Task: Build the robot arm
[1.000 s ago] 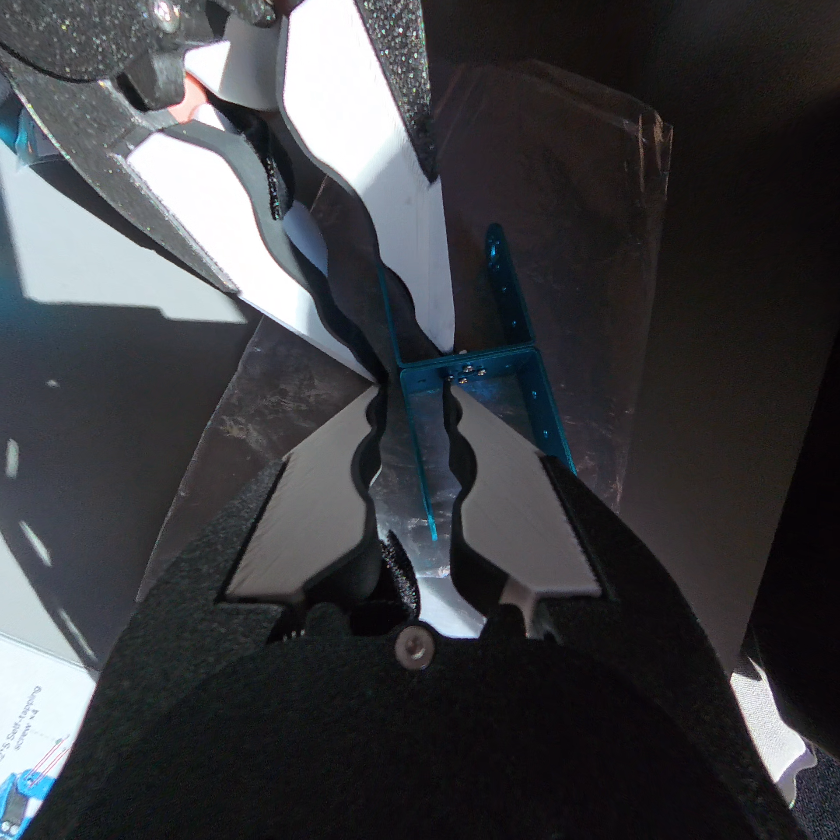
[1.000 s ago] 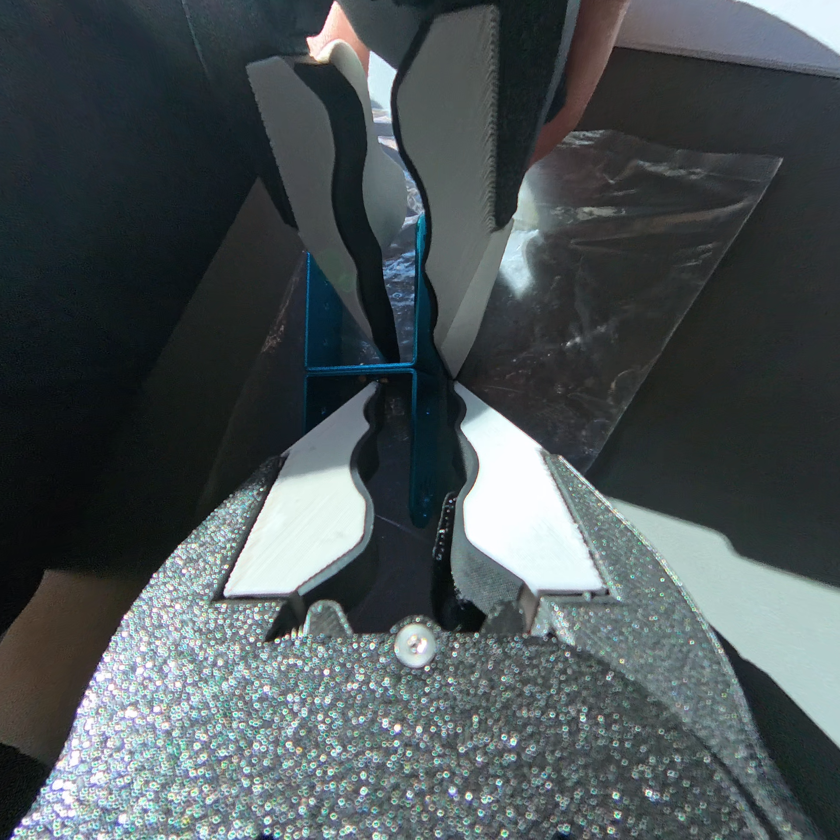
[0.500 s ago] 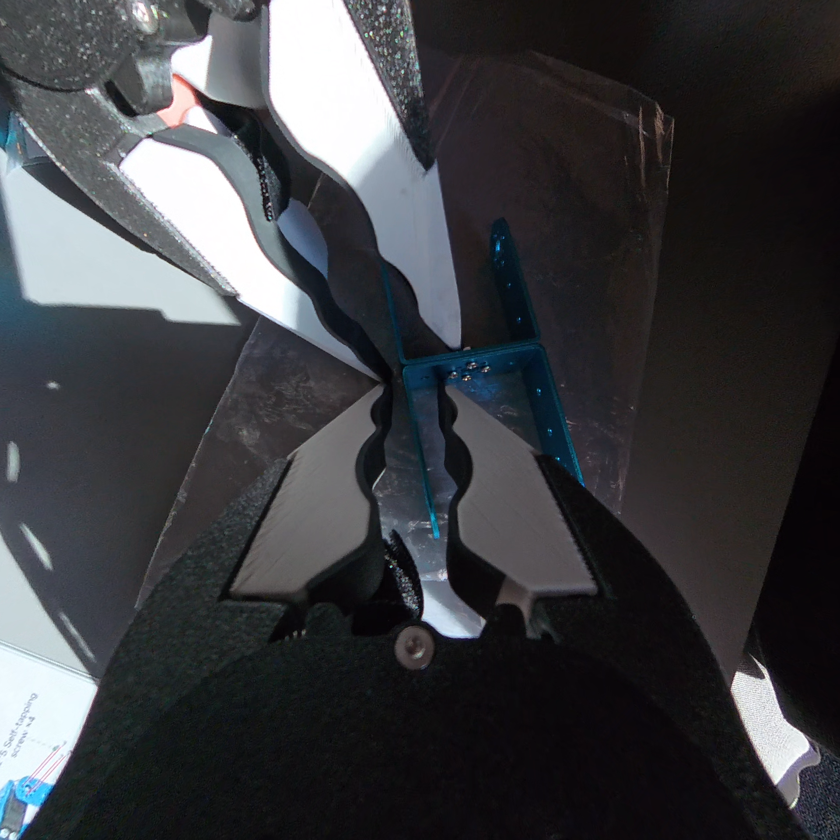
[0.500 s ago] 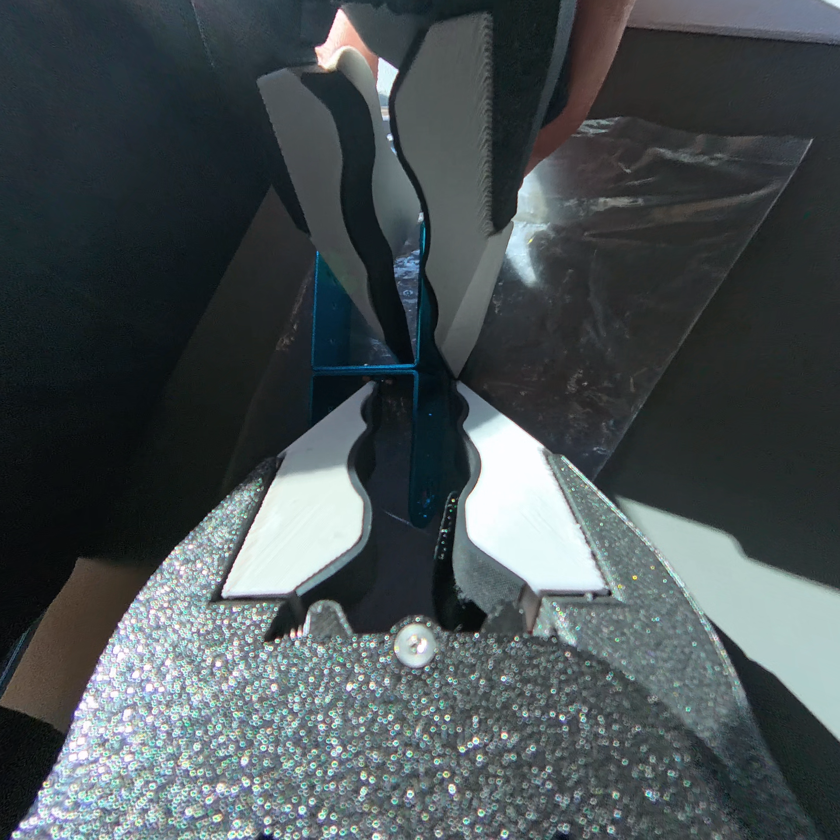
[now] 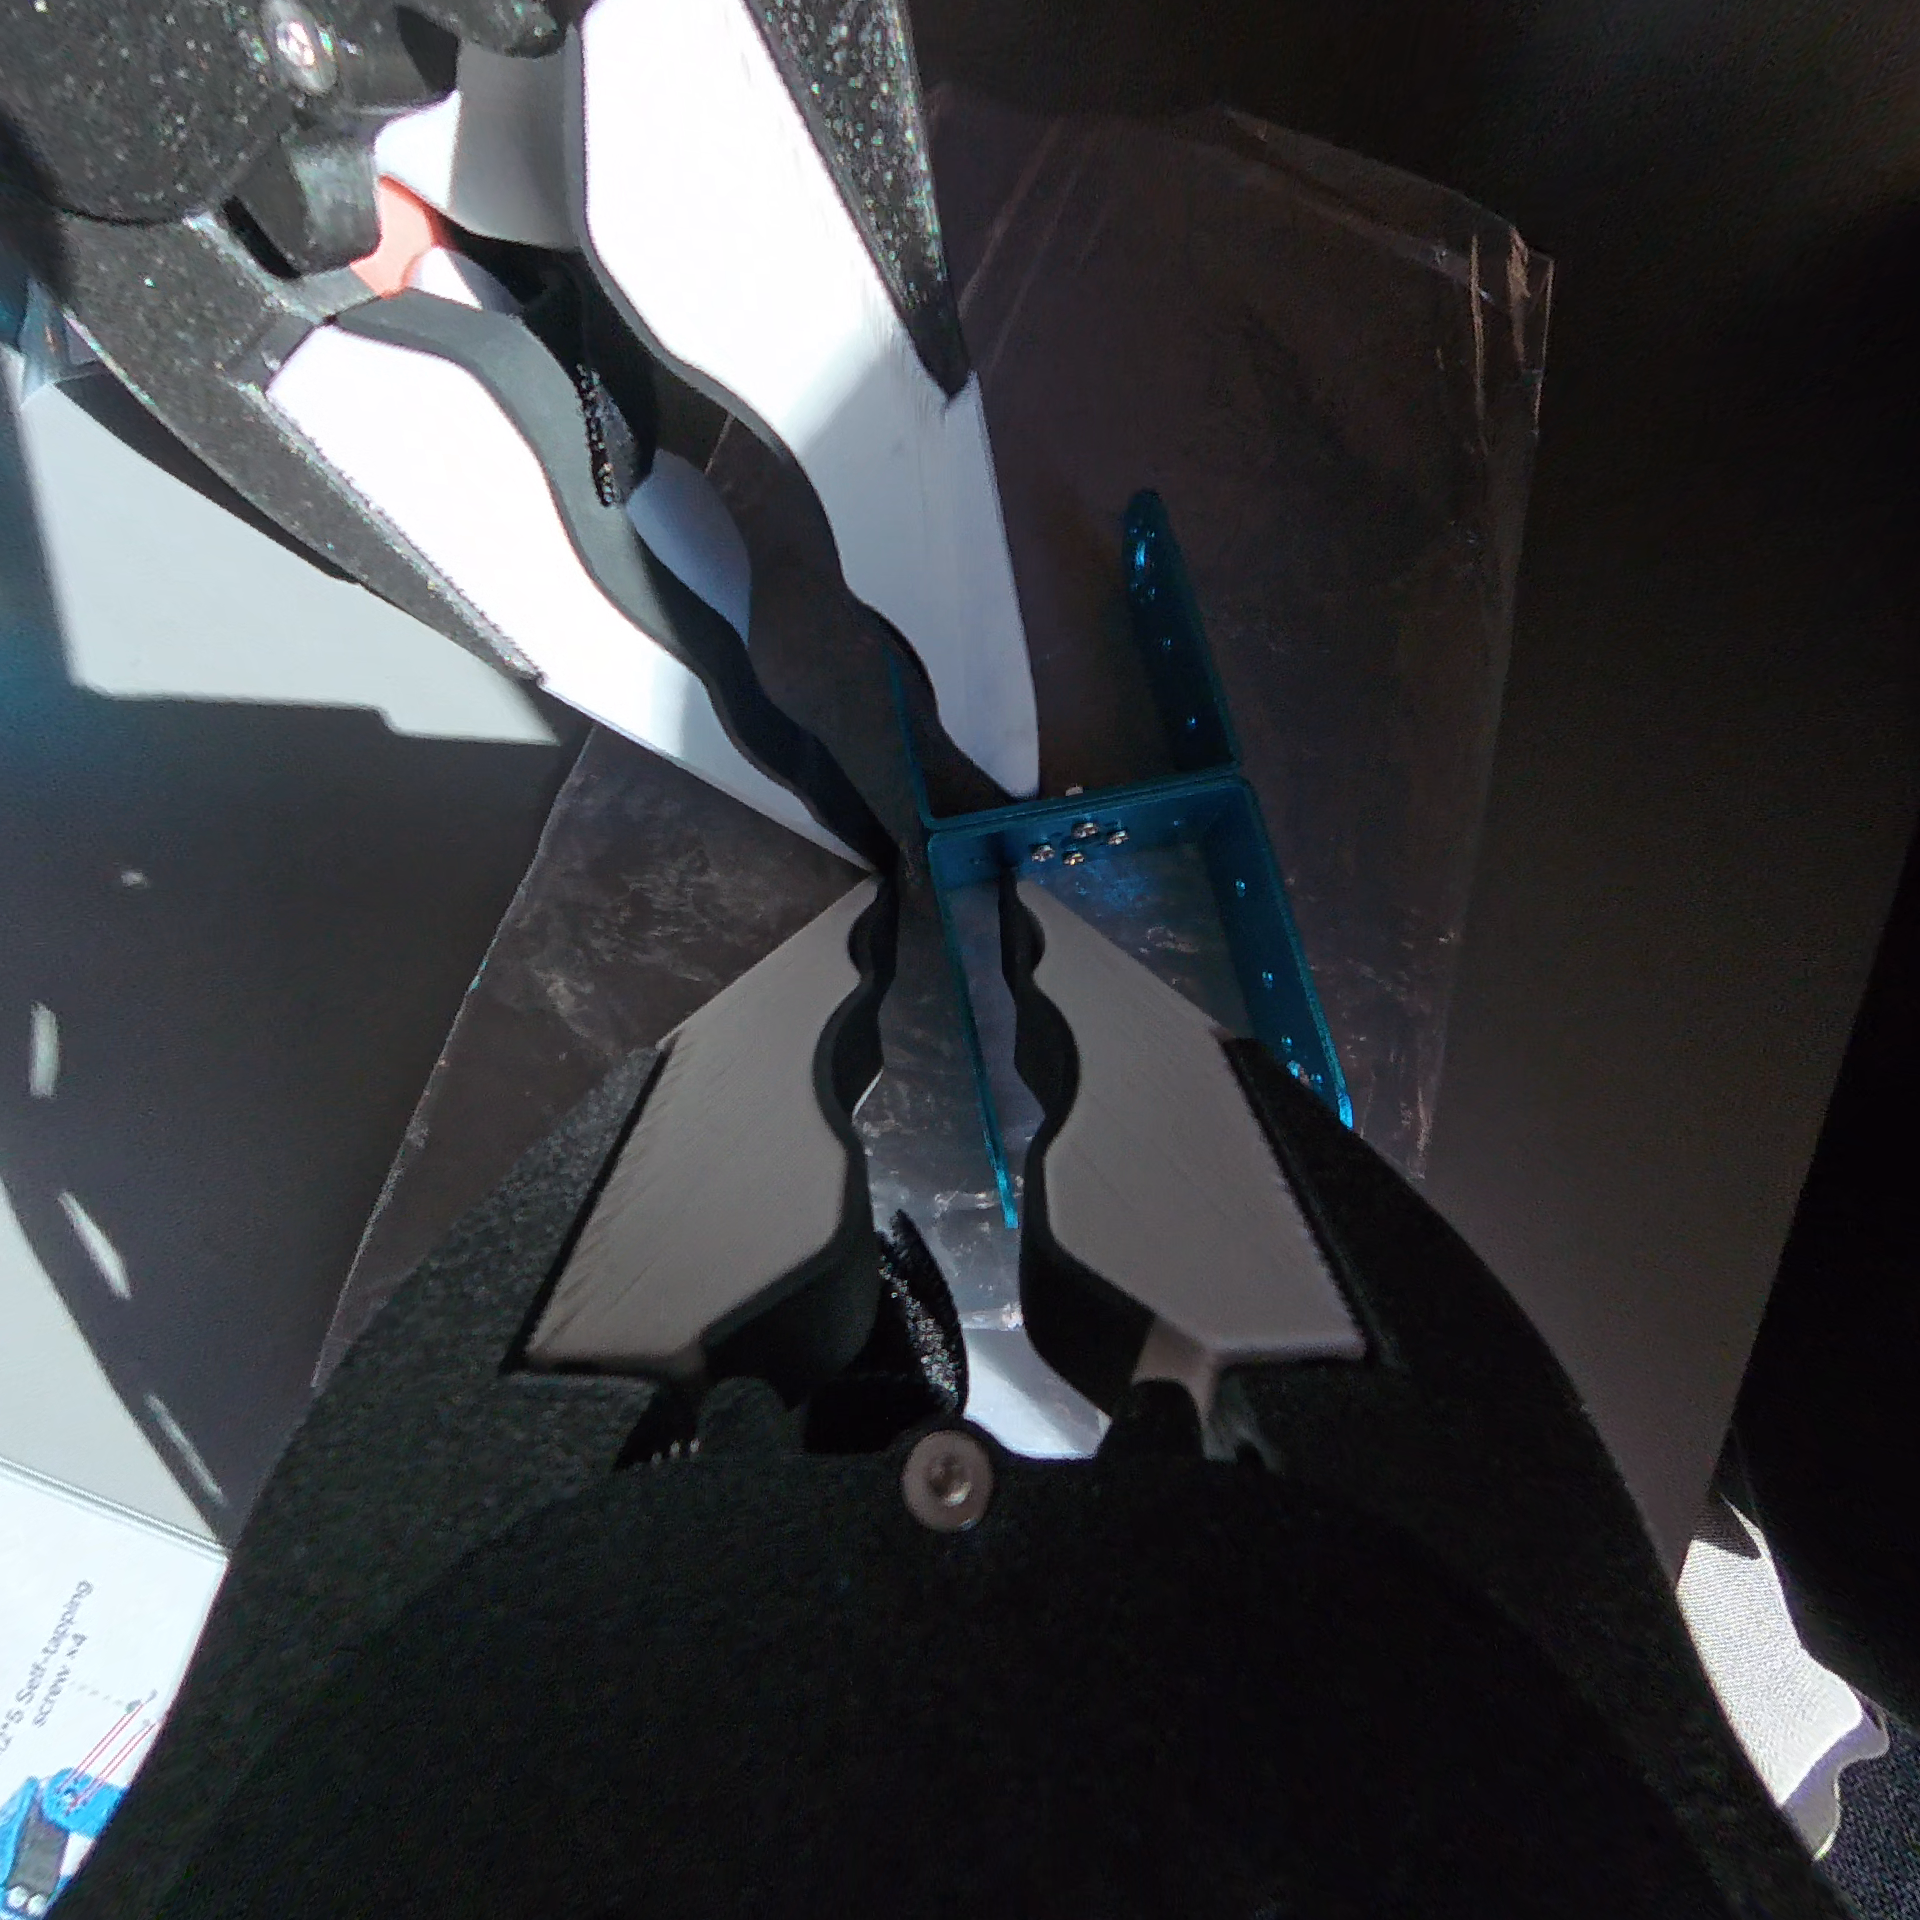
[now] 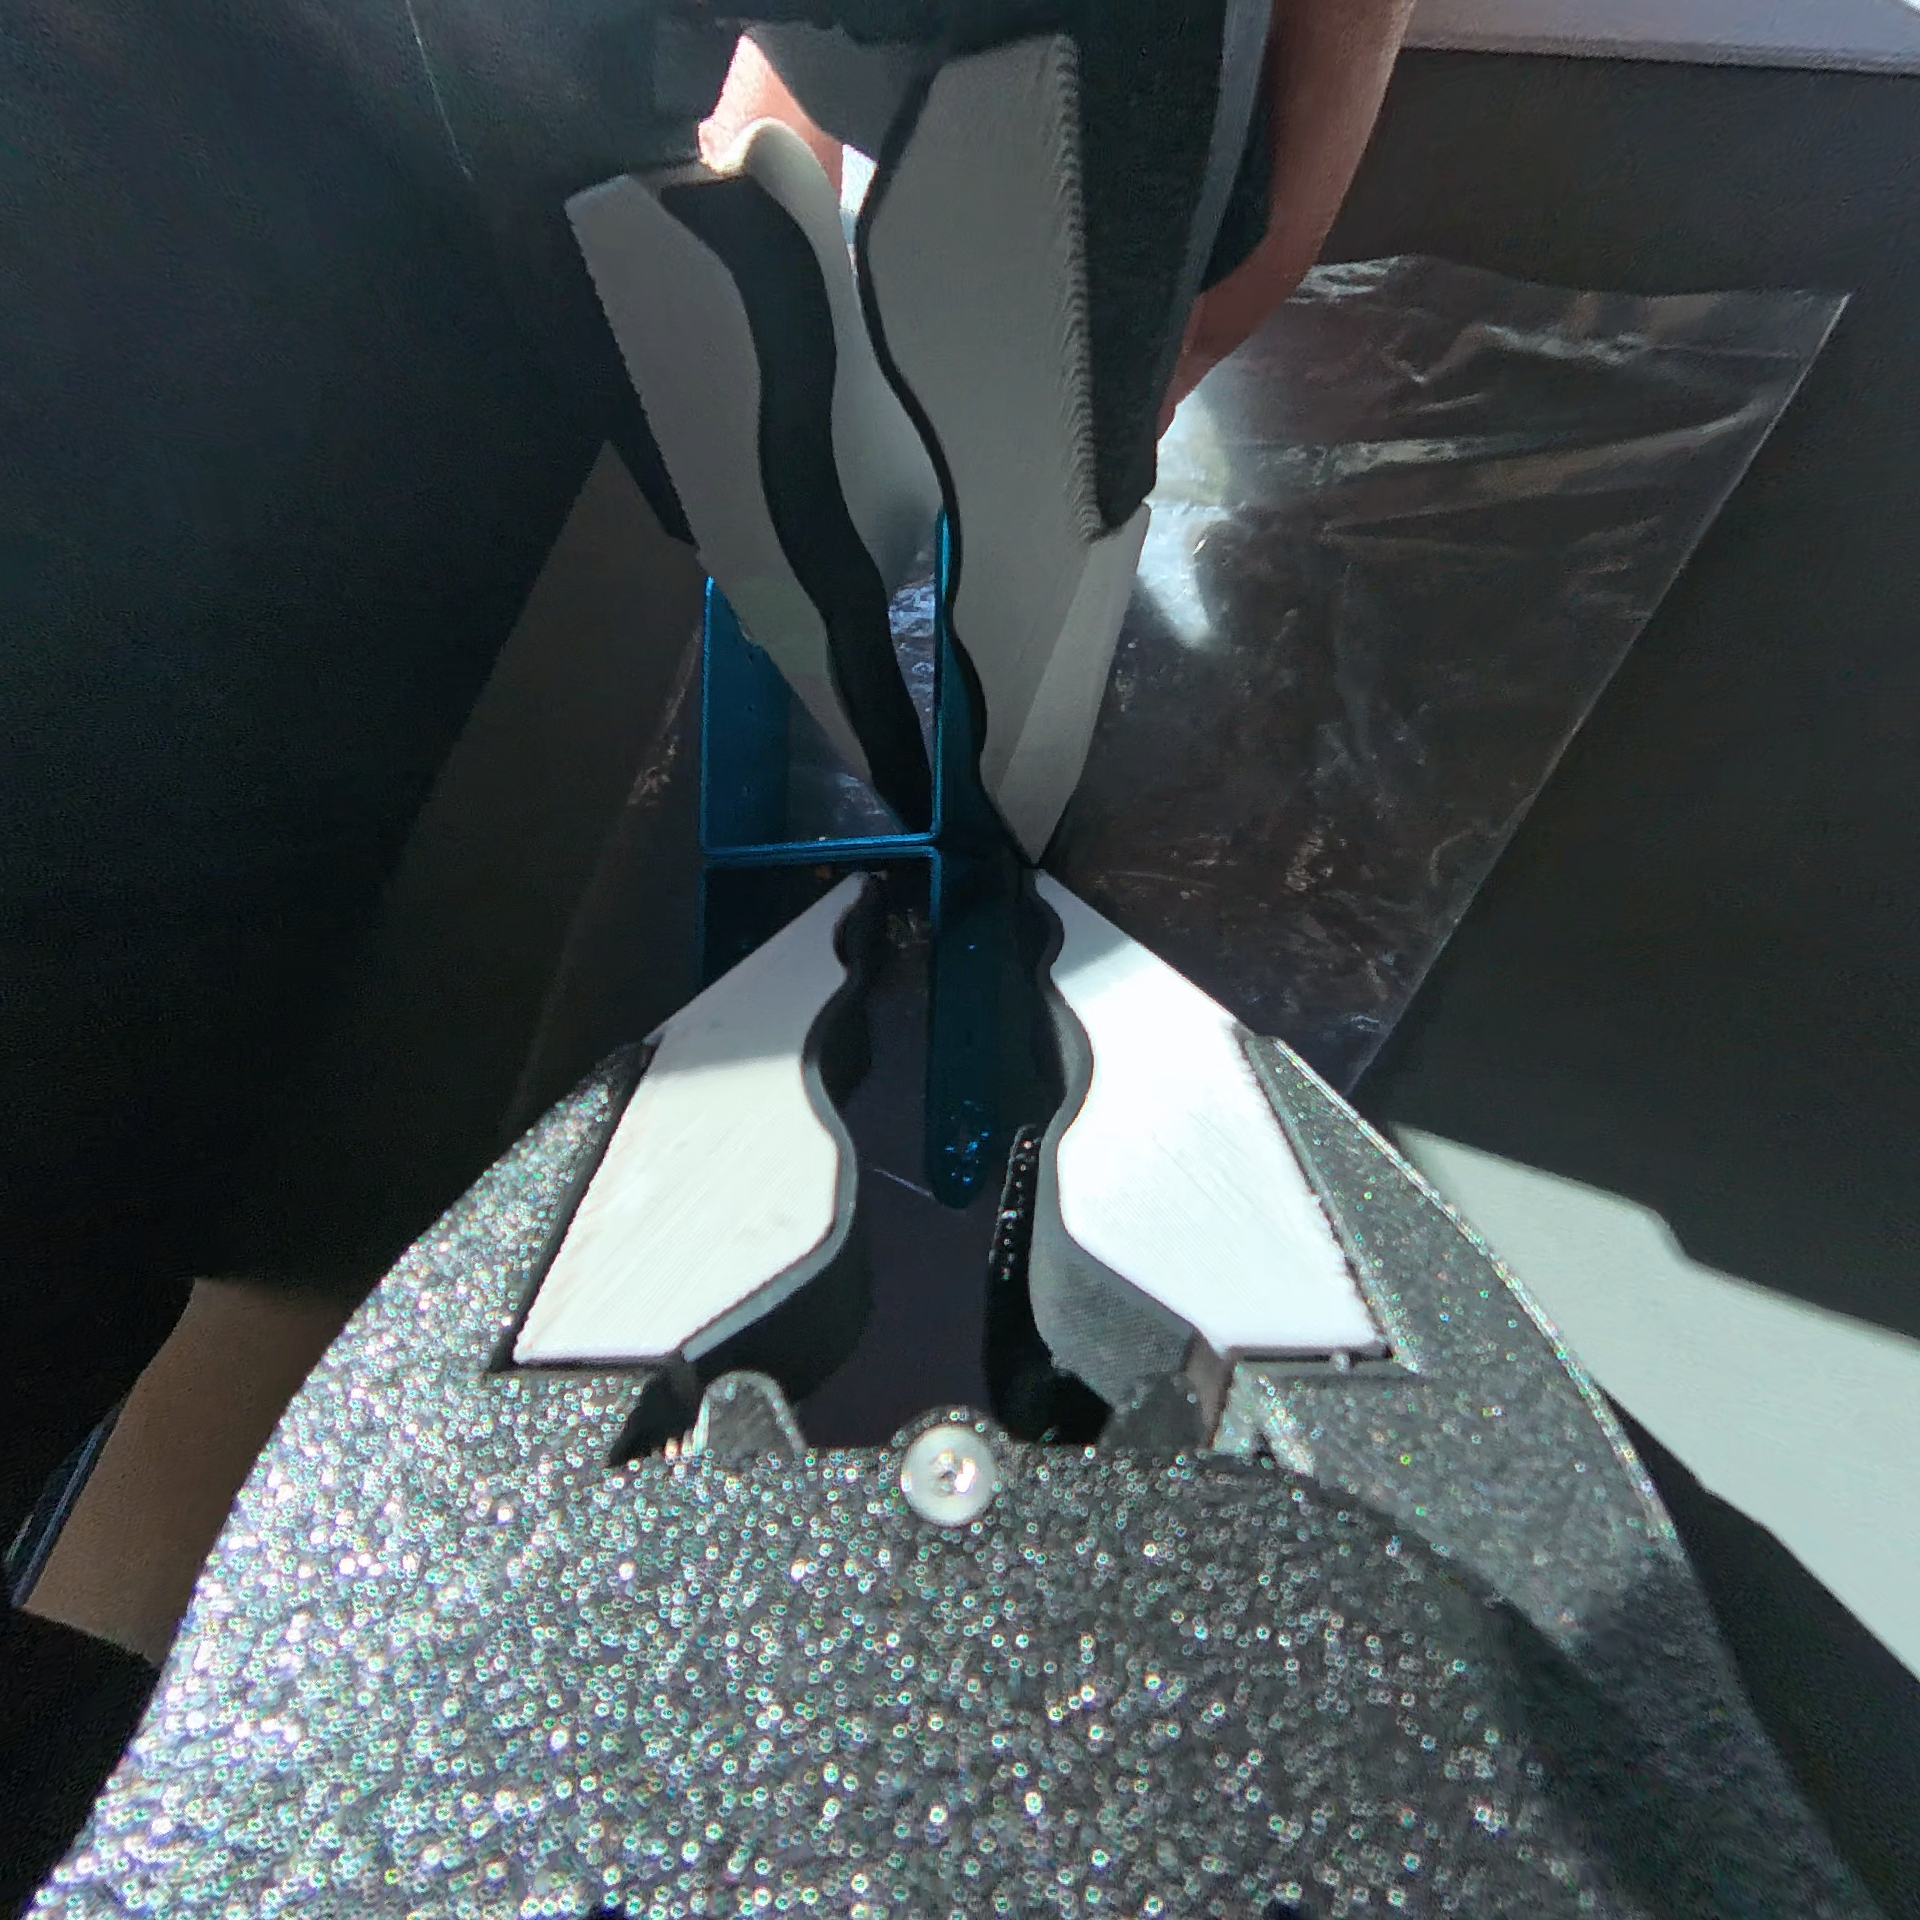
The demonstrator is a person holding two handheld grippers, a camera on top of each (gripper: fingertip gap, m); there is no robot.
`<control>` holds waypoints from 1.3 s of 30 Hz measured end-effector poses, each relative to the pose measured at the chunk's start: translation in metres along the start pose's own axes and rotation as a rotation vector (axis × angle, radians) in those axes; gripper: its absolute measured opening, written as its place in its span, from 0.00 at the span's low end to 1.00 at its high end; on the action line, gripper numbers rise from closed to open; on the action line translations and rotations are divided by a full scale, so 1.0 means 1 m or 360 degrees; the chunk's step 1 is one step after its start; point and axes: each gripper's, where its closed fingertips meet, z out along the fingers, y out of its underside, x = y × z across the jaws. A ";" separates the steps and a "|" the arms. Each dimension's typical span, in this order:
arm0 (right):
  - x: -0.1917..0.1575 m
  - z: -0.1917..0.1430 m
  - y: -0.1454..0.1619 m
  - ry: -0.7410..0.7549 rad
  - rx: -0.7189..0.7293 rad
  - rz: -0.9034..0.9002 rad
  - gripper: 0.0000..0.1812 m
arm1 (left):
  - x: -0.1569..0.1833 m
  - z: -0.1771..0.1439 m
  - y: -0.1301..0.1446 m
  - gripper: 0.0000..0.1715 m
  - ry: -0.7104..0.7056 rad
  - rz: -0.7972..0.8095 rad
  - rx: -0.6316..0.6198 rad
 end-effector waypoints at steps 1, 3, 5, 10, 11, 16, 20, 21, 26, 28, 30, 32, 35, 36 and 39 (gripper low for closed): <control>-0.001 0.000 0.000 -0.0016 0.0004 0.0012 0.15 | 0.000 0.000 0.000 0.11 -0.0001 0.0002 0.0000; -0.001 0.000 0.000 -0.0032 0.0011 0.0024 0.16 | 0.000 0.000 0.000 0.11 -0.0003 0.0005 -0.0001; -0.002 0.000 0.000 -0.0033 0.0008 0.0020 0.16 | 0.001 0.000 0.000 0.11 -0.0002 0.0009 -0.0003; 0.000 0.001 0.000 0.0029 -0.0016 -0.0024 0.13 | 0.002 0.000 0.000 0.10 -0.0001 0.0009 -0.0003; 0.005 0.001 0.000 0.0071 -0.0021 -0.0026 0.07 | 0.002 0.000 0.000 0.10 -0.0001 0.0011 -0.0006; 0.003 0.000 0.000 0.0023 0.0000 -0.0004 0.11 | 0.001 0.000 0.000 0.10 -0.0006 0.0008 -0.0005; -0.002 0.001 0.000 -0.0022 0.0001 0.0003 0.15 | 0.002 0.000 0.000 0.10 -0.0003 0.0009 -0.0006; -0.002 0.001 0.000 -0.0022 0.0001 0.0004 0.15 | 0.002 0.000 0.000 0.10 -0.0003 0.0008 -0.0005; 0.000 0.001 0.000 0.0028 -0.0013 -0.0036 0.12 | 0.001 0.000 0.000 0.10 -0.0015 0.0016 -0.0006; 0.007 0.001 0.000 0.0105 -0.0019 -0.0069 0.07 | 0.001 0.000 0.000 0.10 -0.0024 0.0016 -0.0007; 0.006 0.000 0.000 0.0078 -0.0011 -0.0038 0.09 | 0.001 0.000 0.000 0.10 -0.0034 0.0014 -0.0010; 0.007 -0.007 -0.001 0.0093 0.0017 -0.0028 0.13 | 0.000 -0.003 0.003 0.10 -0.0059 -0.0004 -0.0025; 0.010 -0.034 -0.003 0.0222 0.0030 -0.0002 0.17 | -0.002 -0.014 0.012 0.10 -0.0153 -0.0064 -0.0066; 0.012 -0.048 -0.005 0.0315 0.0055 0.0005 0.17 | -0.002 -0.018 0.017 0.09 -0.0183 -0.0070 -0.0083; -0.011 -0.073 -0.002 0.0385 0.0047 0.0063 0.16 | -0.004 -0.026 0.019 0.01 -0.0242 -0.0033 -0.0117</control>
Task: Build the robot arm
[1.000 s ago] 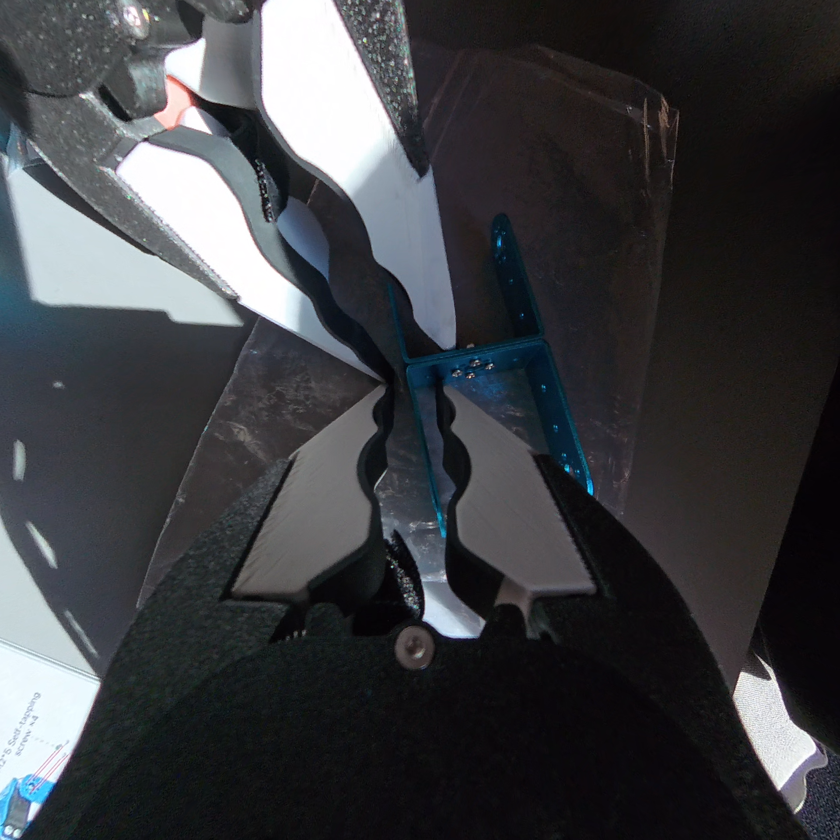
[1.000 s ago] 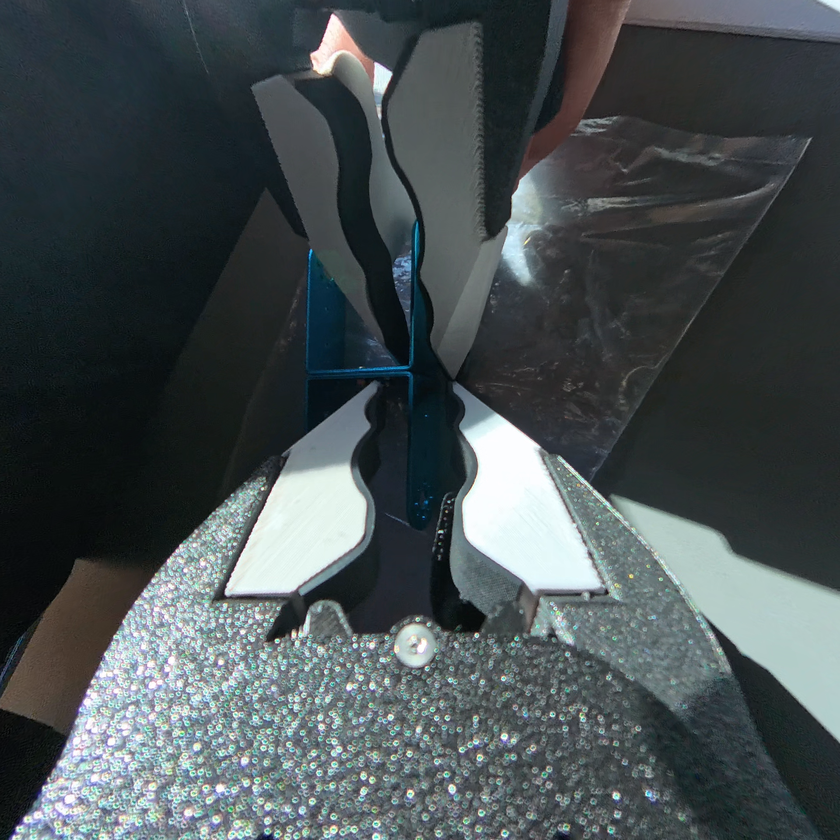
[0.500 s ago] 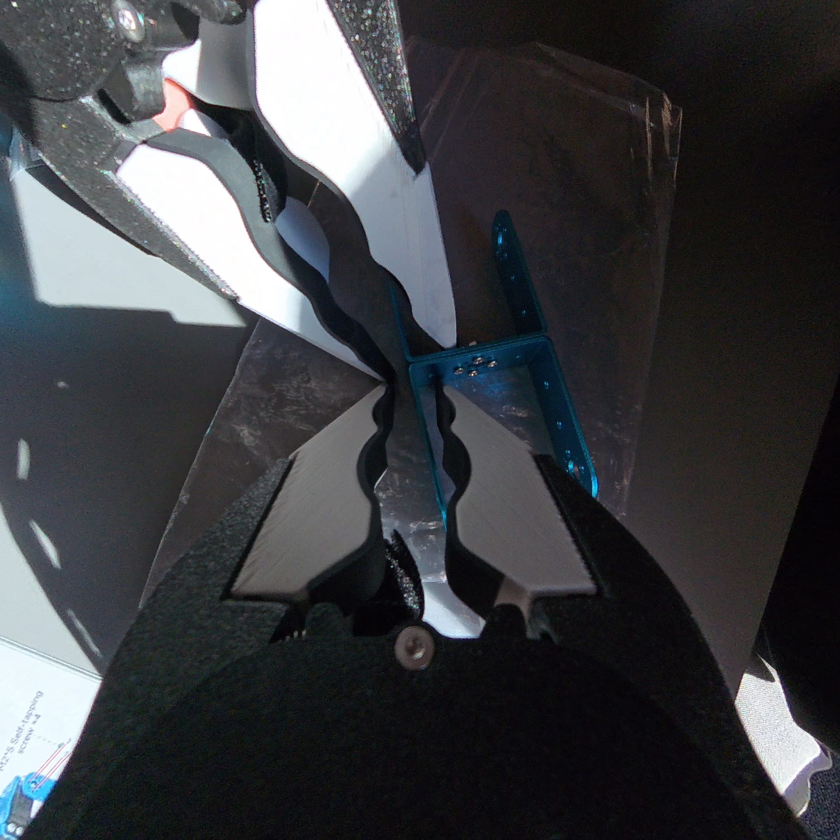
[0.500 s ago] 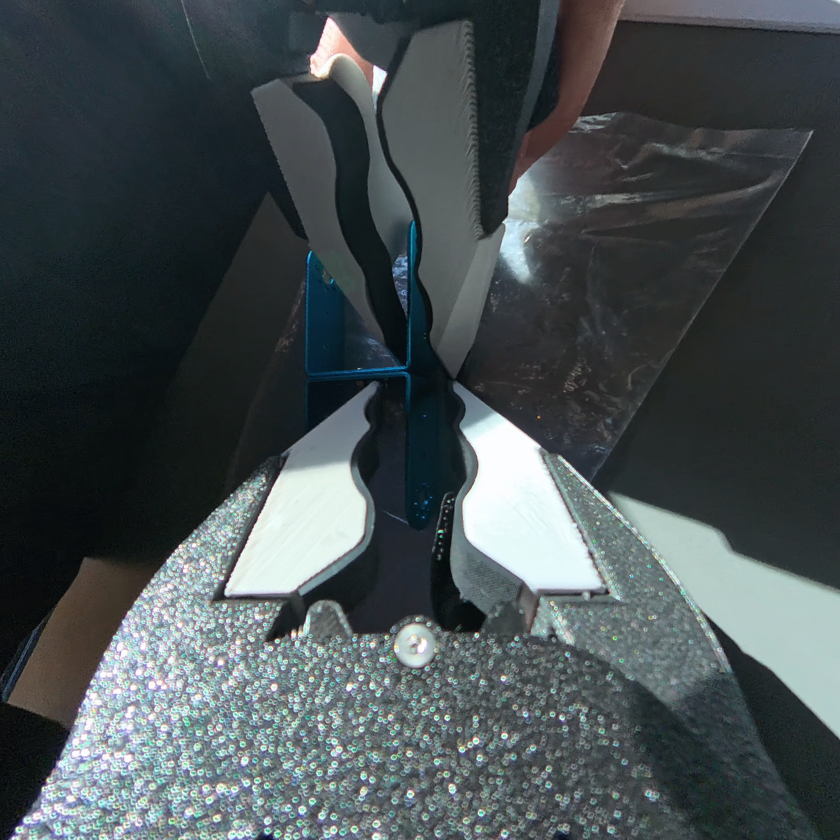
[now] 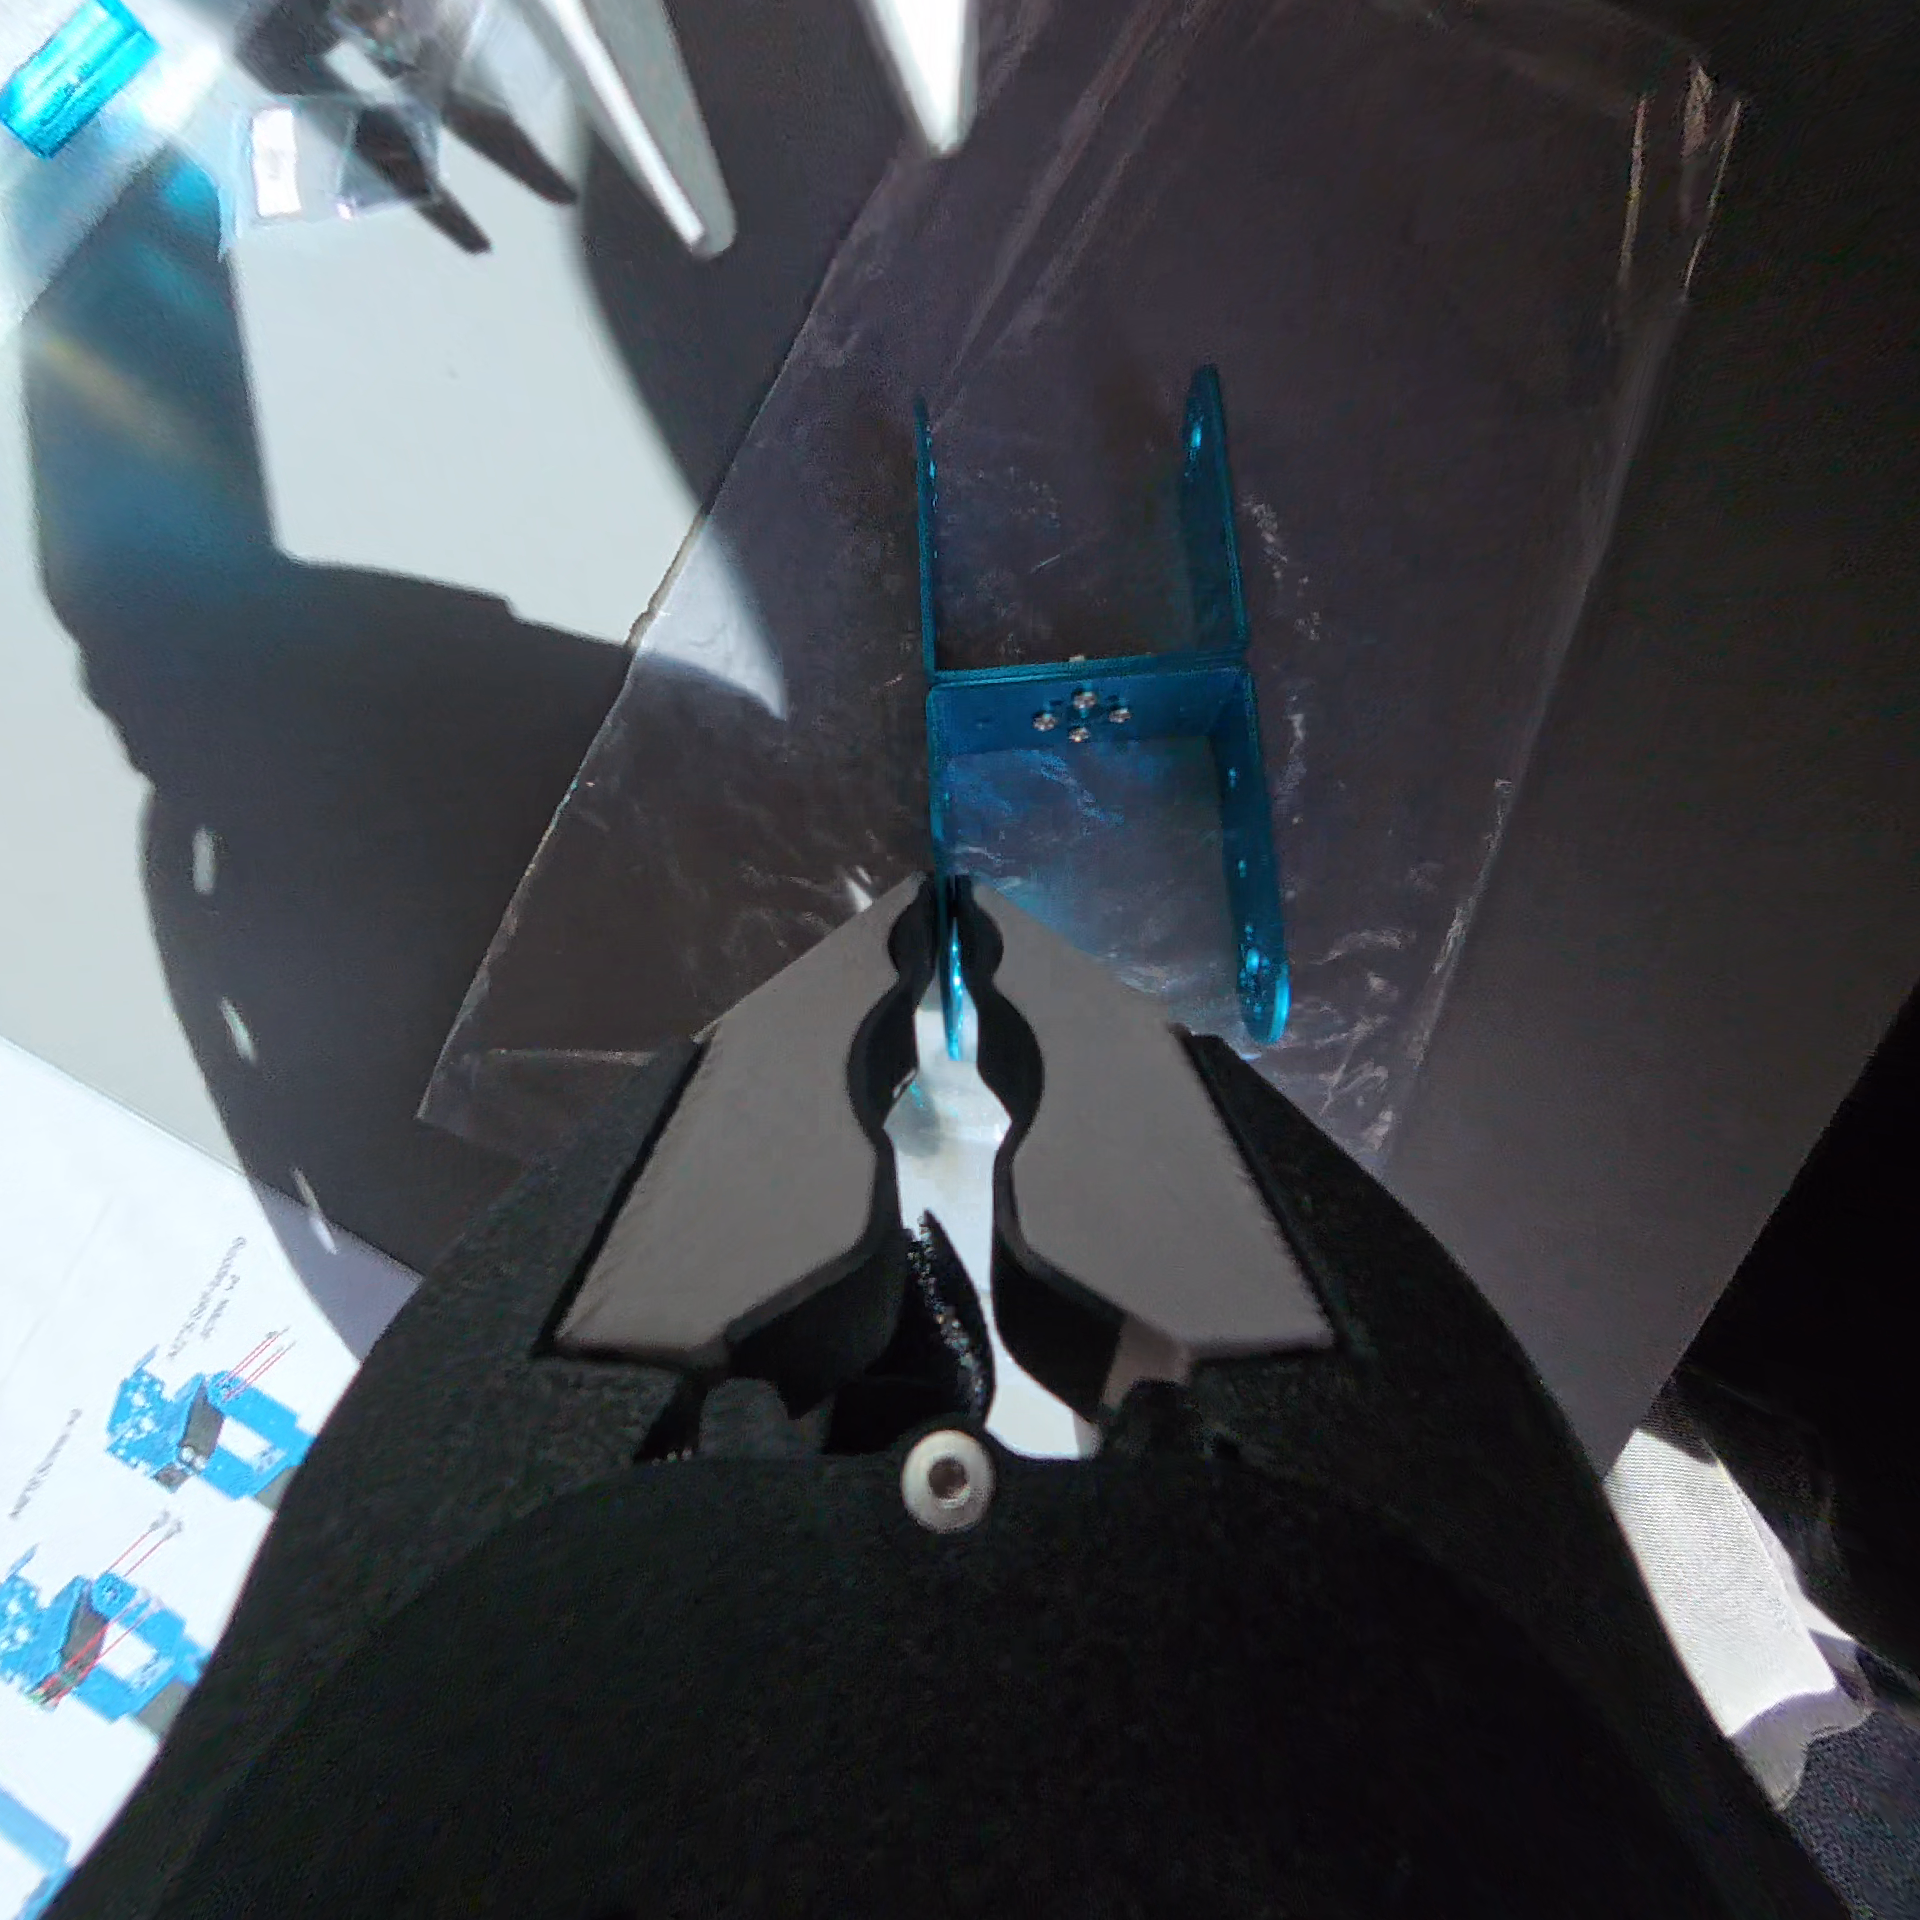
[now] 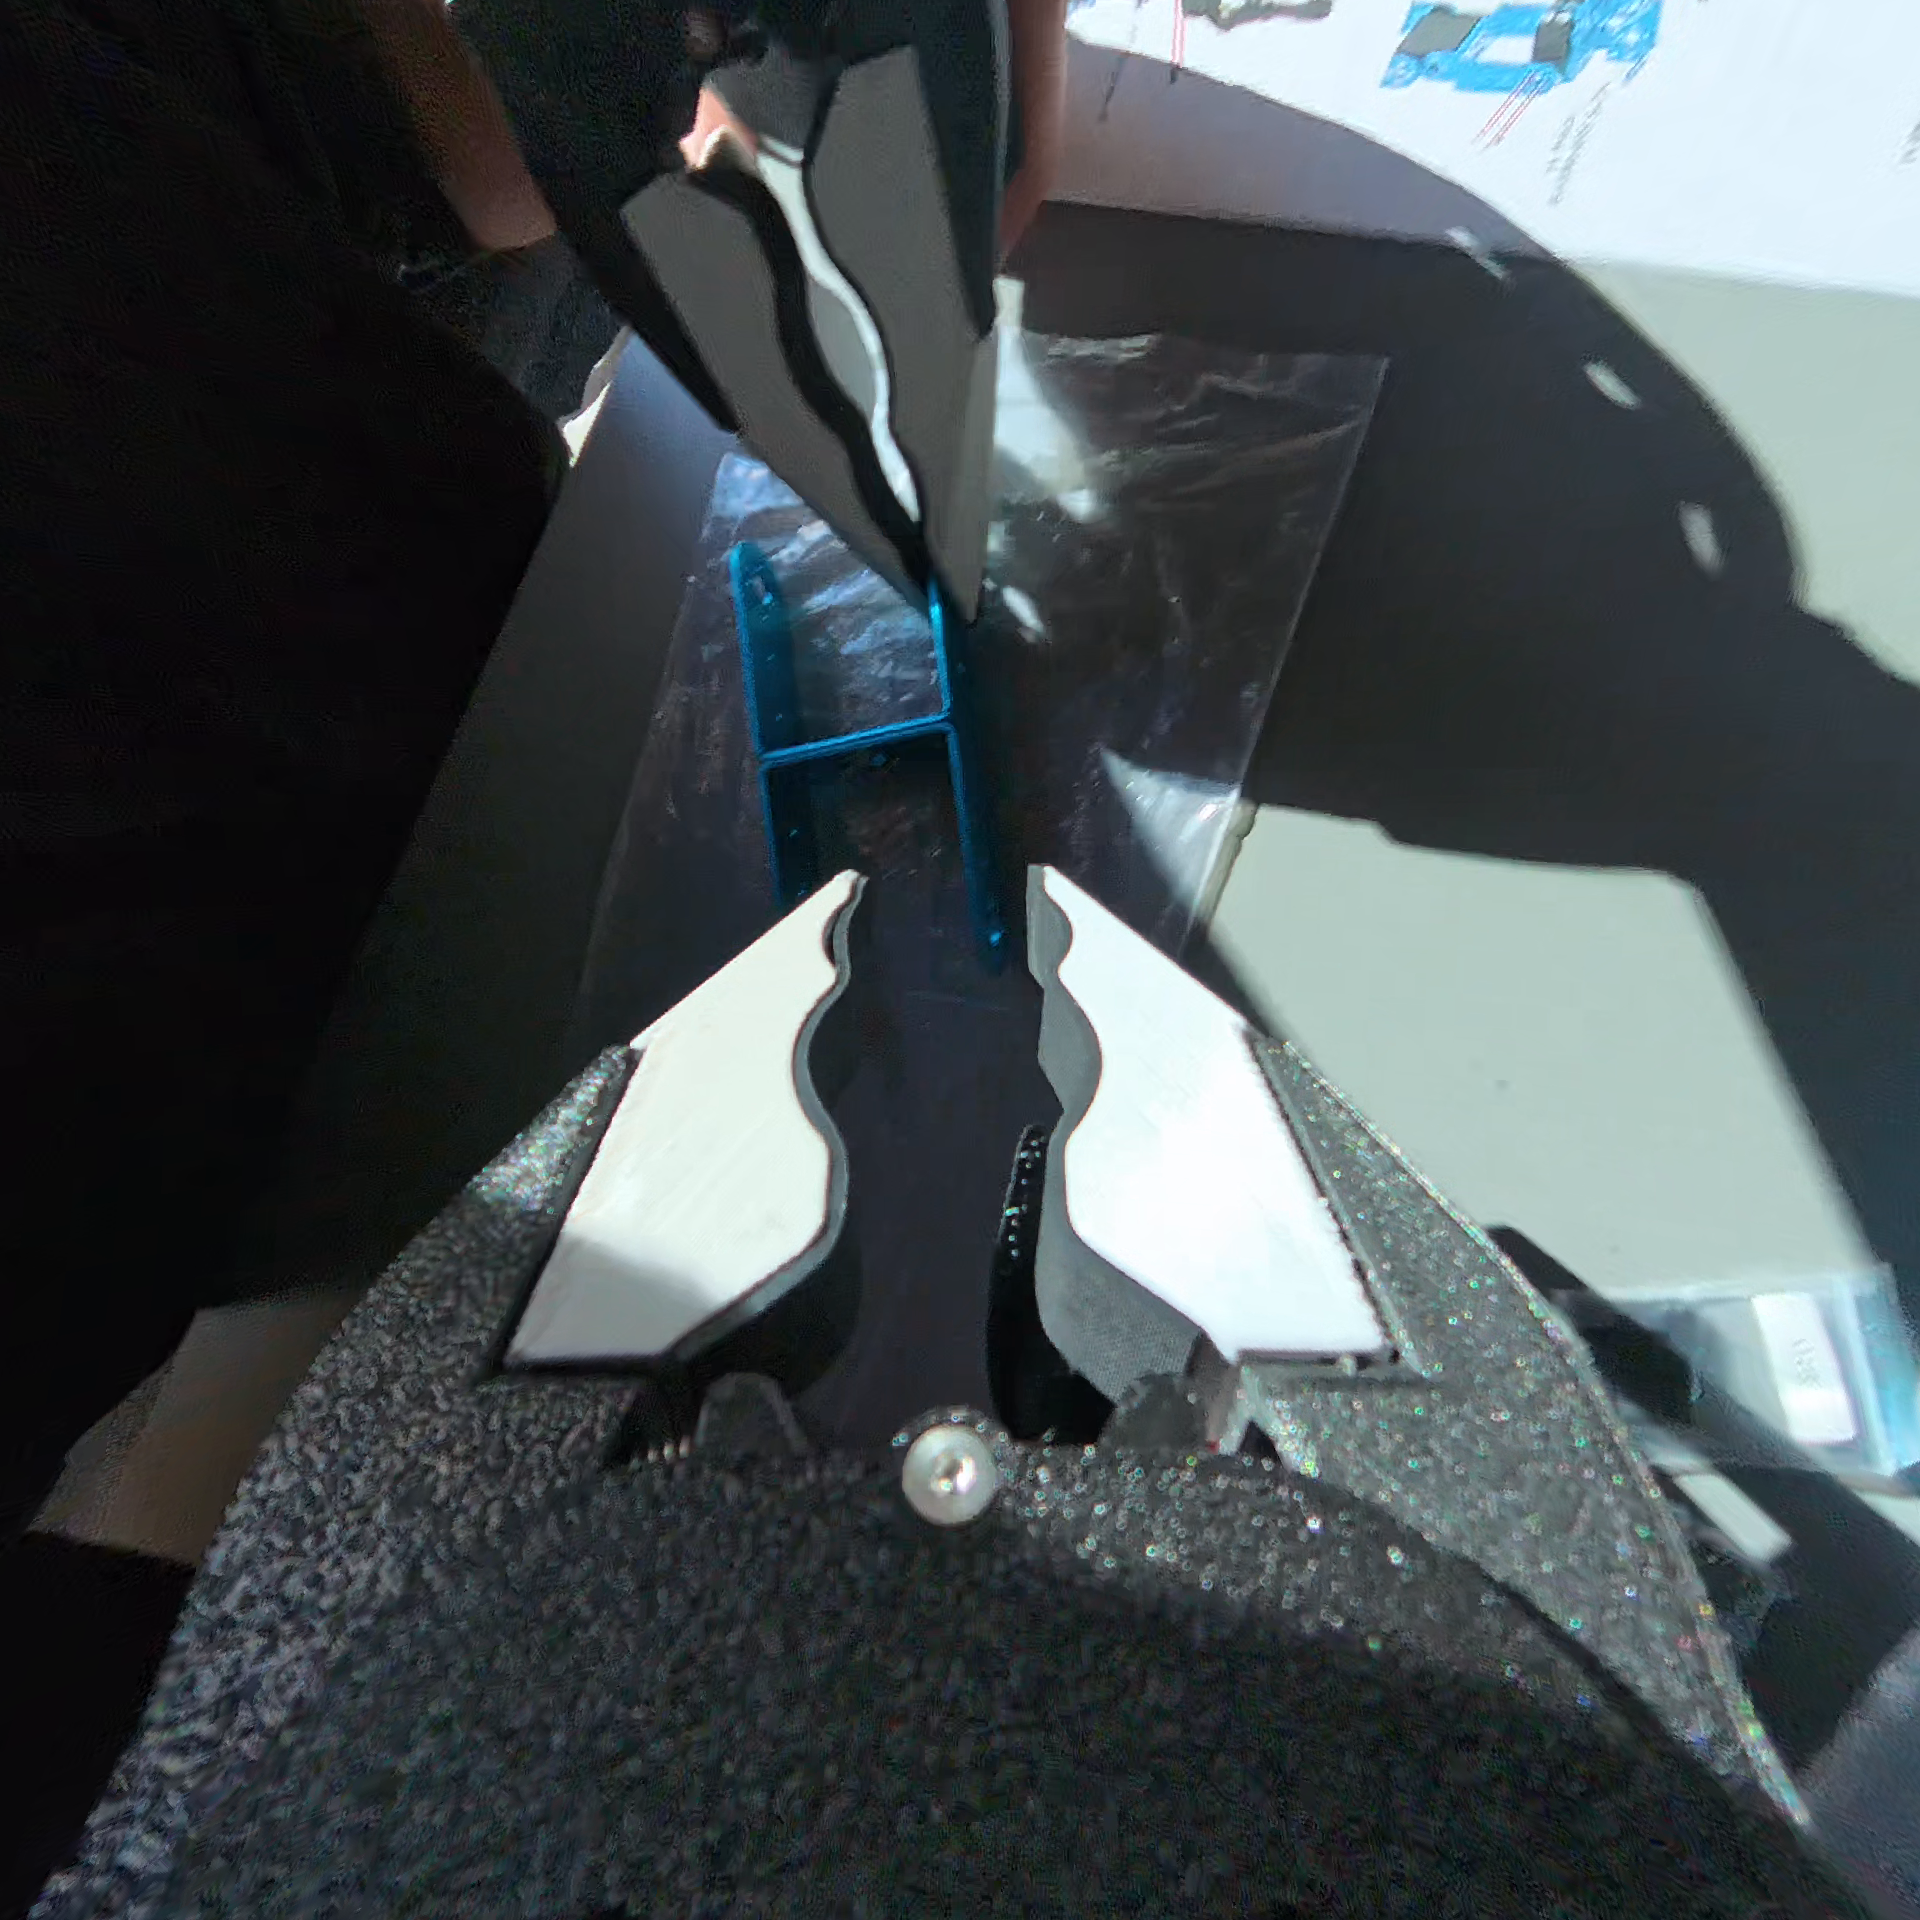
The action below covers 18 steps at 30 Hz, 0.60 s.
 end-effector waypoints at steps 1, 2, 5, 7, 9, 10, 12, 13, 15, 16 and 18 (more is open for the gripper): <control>-0.010 -0.003 0.004 0.0007 -0.0026 0.0016 0.18 | 0.000 -0.001 0.002 0.01 0.0006 -0.0031 -0.0012; -0.018 -0.003 0.007 0.0041 -0.0031 0.0035 0.18 | 0.000 -0.001 0.003 0.01 0.0017 -0.0090 0.0001; -0.039 0.003 0.015 0.0198 0.0004 0.0048 0.18 | -0.004 -0.008 0.010 0.01 -0.0057 -0.0345 0.0012; -0.052 0.003 0.013 0.0318 0.0123 0.0087 0.16 | -0.010 -0.019 0.022 0.01 -0.0261 -0.0393 -0.0022; -0.065 0.000 0.009 0.0392 0.0304 0.0182 0.17 | -0.021 -0.034 0.035 0.00 -0.0498 -0.0575 -0.0010; -0.074 -0.001 0.006 0.0395 0.0418 0.0239 0.17 | -0.025 -0.041 0.041 0.00 -0.0590 -0.0678 0.0012; -0.096 -0.001 -0.001 0.0343 0.0639 0.0332 0.16 | -0.020 -0.046 0.050 0.01 -0.0642 -0.0843 0.0060; -0.105 0.000 -0.001 0.0343 0.0725 0.0381 0.16 | -0.014 -0.046 0.052 0.03 -0.0635 -0.0930 0.0084; -0.126 0.006 0.003 0.0298 0.0831 0.0500 0.16 | 0.007 -0.041 0.042 0.15 -0.0519 -0.1047 0.0191; -0.139 0.009 0.005 0.0252 0.0876 0.0542 0.17 | 0.019 -0.038 0.036 0.16 -0.0467 -0.1080 0.0233; -0.166 0.009 0.009 0.0195 0.1012 0.0578 0.18 | 0.045 -0.030 0.018 0.18 -0.0349 -0.1082 0.0322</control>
